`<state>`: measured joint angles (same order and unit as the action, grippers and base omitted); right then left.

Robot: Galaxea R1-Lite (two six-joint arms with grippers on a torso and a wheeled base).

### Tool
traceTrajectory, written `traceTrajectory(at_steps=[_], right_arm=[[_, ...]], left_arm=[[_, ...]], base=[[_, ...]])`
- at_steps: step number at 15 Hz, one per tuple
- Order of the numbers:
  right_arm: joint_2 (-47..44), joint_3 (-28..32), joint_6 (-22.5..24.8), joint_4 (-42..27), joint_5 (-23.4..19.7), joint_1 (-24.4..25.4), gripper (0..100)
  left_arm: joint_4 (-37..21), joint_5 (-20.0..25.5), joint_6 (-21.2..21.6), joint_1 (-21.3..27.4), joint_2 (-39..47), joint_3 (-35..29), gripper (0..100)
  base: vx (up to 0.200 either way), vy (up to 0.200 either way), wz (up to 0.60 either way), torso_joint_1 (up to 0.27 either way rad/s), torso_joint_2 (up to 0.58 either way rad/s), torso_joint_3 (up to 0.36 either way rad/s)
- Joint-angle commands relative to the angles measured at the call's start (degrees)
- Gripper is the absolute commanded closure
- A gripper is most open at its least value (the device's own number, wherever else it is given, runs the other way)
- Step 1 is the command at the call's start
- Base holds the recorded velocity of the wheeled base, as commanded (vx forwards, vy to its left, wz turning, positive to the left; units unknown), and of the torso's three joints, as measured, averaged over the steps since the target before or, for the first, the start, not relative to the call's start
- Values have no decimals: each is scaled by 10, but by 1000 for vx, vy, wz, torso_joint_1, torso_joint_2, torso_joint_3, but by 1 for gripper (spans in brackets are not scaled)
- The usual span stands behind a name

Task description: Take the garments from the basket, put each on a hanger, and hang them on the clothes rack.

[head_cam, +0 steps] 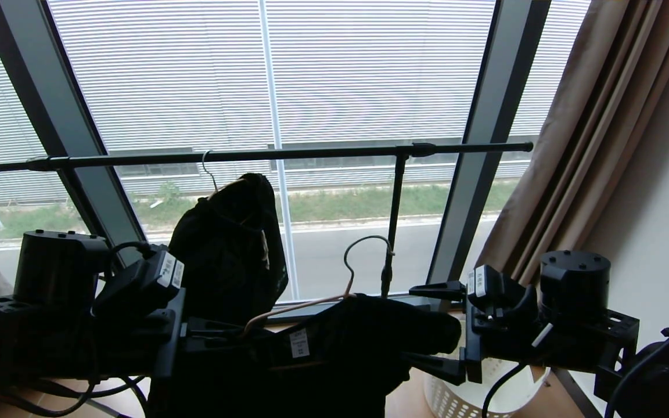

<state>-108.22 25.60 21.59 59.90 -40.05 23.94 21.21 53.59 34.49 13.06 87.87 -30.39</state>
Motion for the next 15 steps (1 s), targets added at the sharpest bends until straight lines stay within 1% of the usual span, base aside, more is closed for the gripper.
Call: traceTrajectory(at_steps=[1, 4, 5, 6, 9, 11, 15], right_arm=[[-4, 3, 0, 1, -1, -6, 0], [-16, 8, 0, 3, -1, -12, 0], [-16, 9, 1, 4, -1, -14, 0], [-14, 9, 1, 4, -1, -20, 0], [-14, 9, 1, 4, -1, -21, 0], [-19, 11, 2, 4, 1, -21, 0], [-35, 23, 4, 4, 1, -50, 0]], left_arm=[[0, 8, 1, -13, -22, 11, 100], [-1, 36, 1, -47, -53, 30, 100], [0, 38, 1, -50, -56, 32, 100], [-1, 40, 1, -68, -65, 38, 100], [-1, 80, 1, -110, -74, 46, 100], [-1, 84, 1, -117, -76, 50, 100], [-1, 85, 1, -135, -83, 49, 100]], base=[[0, 0, 0, 0, 0, 0], [0, 0, 0, 0, 0, 0], [0, 0, 0, 0, 0, 0], [0, 0, 0, 0, 0, 0], [0, 0, 0, 0, 0, 0], [0, 0, 0, 0, 0, 0], [0, 0, 0, 0, 0, 0]])
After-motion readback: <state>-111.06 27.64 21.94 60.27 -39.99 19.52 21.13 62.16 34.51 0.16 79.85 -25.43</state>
